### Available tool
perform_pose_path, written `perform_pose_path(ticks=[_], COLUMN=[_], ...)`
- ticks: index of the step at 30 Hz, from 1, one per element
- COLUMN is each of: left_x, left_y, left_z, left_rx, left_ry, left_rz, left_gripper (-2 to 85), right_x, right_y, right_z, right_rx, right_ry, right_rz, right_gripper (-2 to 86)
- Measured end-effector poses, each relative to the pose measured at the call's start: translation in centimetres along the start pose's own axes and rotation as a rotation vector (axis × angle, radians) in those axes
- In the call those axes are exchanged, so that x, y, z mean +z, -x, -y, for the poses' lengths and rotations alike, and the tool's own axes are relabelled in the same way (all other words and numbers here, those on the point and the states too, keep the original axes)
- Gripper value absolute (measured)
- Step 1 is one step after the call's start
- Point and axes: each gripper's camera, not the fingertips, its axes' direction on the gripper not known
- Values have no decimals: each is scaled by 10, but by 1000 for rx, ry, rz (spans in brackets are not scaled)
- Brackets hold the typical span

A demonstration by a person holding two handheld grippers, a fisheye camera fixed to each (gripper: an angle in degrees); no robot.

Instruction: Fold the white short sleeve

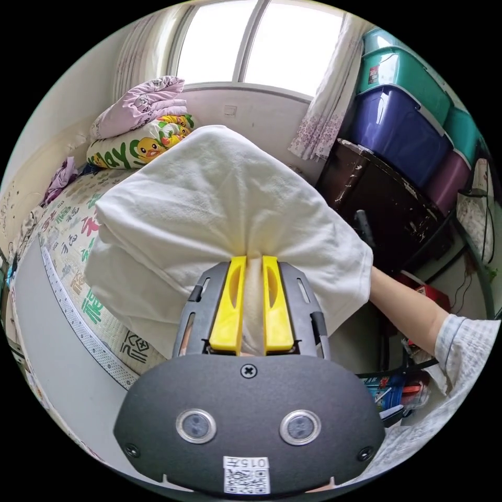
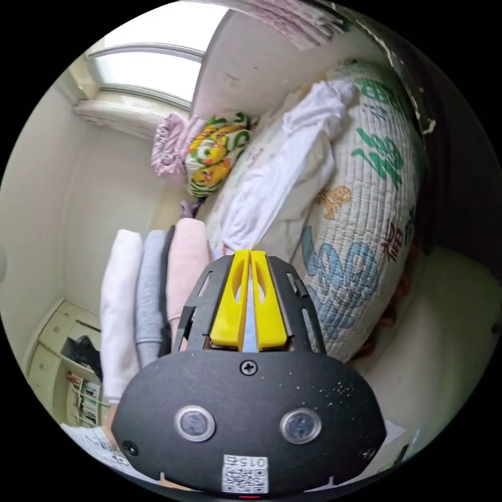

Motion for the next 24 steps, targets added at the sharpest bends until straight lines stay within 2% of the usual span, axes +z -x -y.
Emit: perform_pose_path(ticks=[5,9,12,14,18,20,24], left_x=[21,36,34,13,-18,-23,-12], left_y=[-6,-5,16,21,1,-24,-61], left_z=[-16,-36,-60,-93,-159,-208,-304], left_rx=[44,50,5,0,65,127,146], left_ry=[22,5,0,-104,-272,-307,-354], left_rz=[82,125,47,-65,-235,-459,-708], left_gripper=[59,60,64,67,96,125,136], right_x=[-163,-267,-350,-413,-477,-493,-494], right_y=[103,223,326,399,499,555,626], right_z=[-20,-46,-91,-144,-231,-273,-327], right_rx=[-227,-466,-679,-872,-1120,-1196,-1236], right_ry=[-285,-368,-480,-612,-762,-713,-560], right_rz=[328,438,479,534,530,578,619], right_gripper=[-10,-10,-10,-10,-10,-10,-10])
